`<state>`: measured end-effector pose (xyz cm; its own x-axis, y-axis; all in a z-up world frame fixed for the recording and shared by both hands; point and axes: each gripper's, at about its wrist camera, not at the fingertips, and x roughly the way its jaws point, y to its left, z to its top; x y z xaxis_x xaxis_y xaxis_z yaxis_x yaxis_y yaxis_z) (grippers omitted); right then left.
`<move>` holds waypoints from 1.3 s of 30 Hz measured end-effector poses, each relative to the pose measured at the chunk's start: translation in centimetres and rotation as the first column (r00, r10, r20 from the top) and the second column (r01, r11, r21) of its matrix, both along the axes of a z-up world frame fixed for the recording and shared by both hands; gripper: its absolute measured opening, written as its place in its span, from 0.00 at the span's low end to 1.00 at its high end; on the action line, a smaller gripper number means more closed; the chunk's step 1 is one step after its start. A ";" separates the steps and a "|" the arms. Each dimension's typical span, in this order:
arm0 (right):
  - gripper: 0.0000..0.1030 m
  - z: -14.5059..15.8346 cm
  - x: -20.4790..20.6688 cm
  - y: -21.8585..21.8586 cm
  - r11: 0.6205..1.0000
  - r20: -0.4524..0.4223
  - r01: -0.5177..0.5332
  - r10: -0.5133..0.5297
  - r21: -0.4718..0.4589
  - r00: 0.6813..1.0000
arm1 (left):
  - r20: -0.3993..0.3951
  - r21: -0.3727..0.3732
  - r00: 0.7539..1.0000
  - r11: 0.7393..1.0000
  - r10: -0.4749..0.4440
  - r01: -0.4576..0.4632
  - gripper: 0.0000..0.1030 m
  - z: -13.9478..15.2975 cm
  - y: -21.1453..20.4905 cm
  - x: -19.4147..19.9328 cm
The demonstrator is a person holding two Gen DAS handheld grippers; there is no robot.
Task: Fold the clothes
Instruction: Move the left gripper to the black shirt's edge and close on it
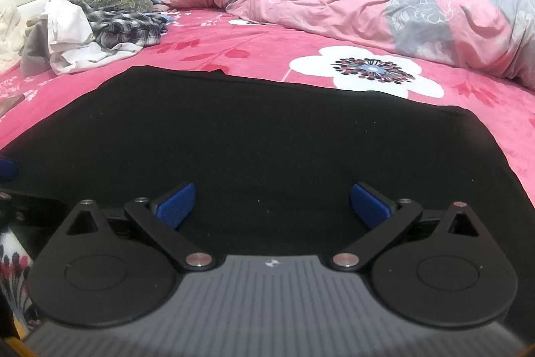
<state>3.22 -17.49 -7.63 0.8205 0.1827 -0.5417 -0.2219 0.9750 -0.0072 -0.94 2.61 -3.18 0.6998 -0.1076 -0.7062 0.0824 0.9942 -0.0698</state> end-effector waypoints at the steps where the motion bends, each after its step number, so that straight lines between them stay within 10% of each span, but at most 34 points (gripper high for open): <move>1: 0.98 0.0 0.0 0.0 1.000 0.000 0.000 0.000 0.001 1.000 | 0.020 -0.019 1.000 1.000 -0.005 0.006 1.00 0.1 0.4 -0.7; 13: 0.99 -0.1 0.0 0.1 1.000 0.000 0.000 0.000 -0.004 1.000 | 0.110 -0.192 0.991 0.980 0.076 -0.054 0.94 -0.3 5.8 -5.6; 28: 0.99 0.0 0.1 0.3 1.000 -0.003 0.005 -0.005 -0.016 1.000 | 0.048 -0.407 0.975 0.896 0.217 -0.179 0.55 -2.6 10.4 -4.0; 39: 0.99 -0.1 0.0 0.4 1.000 -0.001 0.006 -0.006 -0.017 1.000 | 0.073 -0.398 0.964 0.894 0.254 -0.205 0.20 -3.1 10.0 -1.6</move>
<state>3.26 -17.13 -7.72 0.8208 0.1689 -0.5456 -0.2162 0.9761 -0.0231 -2.58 12.66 -6.24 0.8147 -0.1792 -0.5515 -0.1128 0.8839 -0.4538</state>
